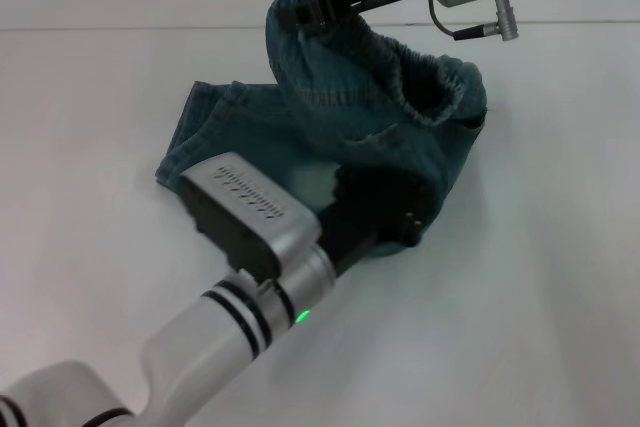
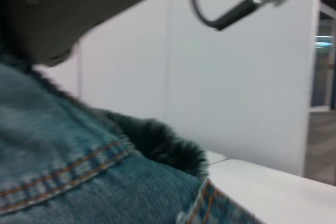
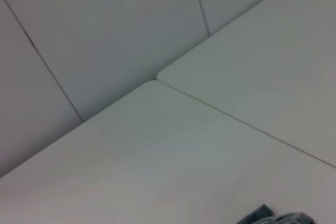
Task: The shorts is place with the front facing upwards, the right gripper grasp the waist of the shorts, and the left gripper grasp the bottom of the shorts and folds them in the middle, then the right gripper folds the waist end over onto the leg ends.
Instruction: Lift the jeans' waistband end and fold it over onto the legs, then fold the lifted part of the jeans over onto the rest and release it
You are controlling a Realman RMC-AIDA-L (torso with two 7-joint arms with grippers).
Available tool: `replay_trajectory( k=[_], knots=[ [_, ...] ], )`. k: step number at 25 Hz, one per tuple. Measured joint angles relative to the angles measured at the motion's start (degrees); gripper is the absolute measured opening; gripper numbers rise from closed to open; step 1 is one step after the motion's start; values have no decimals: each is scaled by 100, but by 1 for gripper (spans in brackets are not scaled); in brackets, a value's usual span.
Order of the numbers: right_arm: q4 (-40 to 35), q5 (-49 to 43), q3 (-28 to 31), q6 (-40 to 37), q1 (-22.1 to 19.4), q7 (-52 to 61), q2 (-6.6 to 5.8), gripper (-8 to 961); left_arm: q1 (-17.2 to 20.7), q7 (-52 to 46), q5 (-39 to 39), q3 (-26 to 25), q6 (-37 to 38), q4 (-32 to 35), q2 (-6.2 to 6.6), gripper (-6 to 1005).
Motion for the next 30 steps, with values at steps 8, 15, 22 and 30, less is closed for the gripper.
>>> replay_trajectory(
  k=[8,15,22,30],
  knots=[
    [132,24,-19,265,30,-112,44,91,977,71,36,-611,529,156,43,0],
    [164,55,-138,380,185,-212,114,89,1872,725,36,-1426,1138,117,9,1],
    [1145,308,-551,1117,746,-965,170,88,1986,766,38,-1470,1200,116,9,1],
    [929,951,-1028,1282,501,-1169,172,96,2041,770,20,-1510,1215,130,5,0]
  ],
)
